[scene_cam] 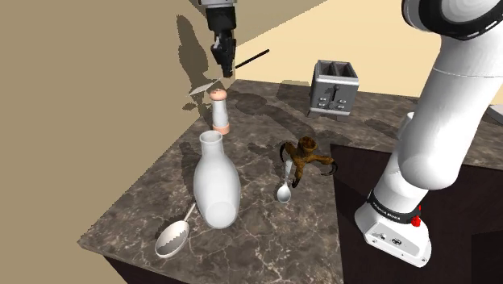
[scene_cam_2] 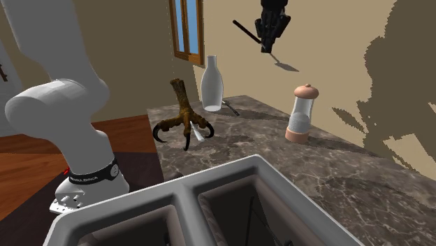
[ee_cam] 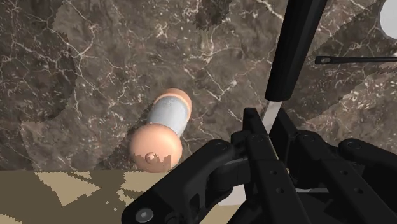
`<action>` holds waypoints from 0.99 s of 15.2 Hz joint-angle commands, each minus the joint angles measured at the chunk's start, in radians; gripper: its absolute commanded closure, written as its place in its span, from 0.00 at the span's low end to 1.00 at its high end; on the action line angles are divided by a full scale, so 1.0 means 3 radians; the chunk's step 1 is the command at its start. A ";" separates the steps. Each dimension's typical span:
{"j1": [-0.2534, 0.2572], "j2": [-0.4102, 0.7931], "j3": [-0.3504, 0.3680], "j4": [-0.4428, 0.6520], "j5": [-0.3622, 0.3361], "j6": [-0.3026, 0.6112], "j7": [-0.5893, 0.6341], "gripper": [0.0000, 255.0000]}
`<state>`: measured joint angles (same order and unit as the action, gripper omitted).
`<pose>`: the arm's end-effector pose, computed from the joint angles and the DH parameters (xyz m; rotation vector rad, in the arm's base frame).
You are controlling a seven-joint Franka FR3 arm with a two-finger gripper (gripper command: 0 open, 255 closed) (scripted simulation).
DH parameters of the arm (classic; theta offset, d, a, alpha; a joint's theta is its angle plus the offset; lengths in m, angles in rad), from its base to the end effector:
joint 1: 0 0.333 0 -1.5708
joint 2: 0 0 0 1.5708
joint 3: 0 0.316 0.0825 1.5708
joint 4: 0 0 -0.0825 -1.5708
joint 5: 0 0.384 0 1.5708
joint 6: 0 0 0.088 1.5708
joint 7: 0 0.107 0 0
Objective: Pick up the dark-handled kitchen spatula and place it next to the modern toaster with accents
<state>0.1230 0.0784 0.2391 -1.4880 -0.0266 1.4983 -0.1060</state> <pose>0.5366 0.1940 0.6142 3.0389 0.7227 -0.1005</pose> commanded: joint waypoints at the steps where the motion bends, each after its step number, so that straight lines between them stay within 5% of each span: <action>1: -0.0081 -0.0112 -0.0064 -0.0140 0.0021 0.0033 -0.0149 1.00; 15: -0.0626 -0.0570 -0.0654 -0.0687 -0.0004 0.0149 -0.1283 1.00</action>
<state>-0.0528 -0.0954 0.0573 -1.6960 -0.0248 1.5415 -0.4630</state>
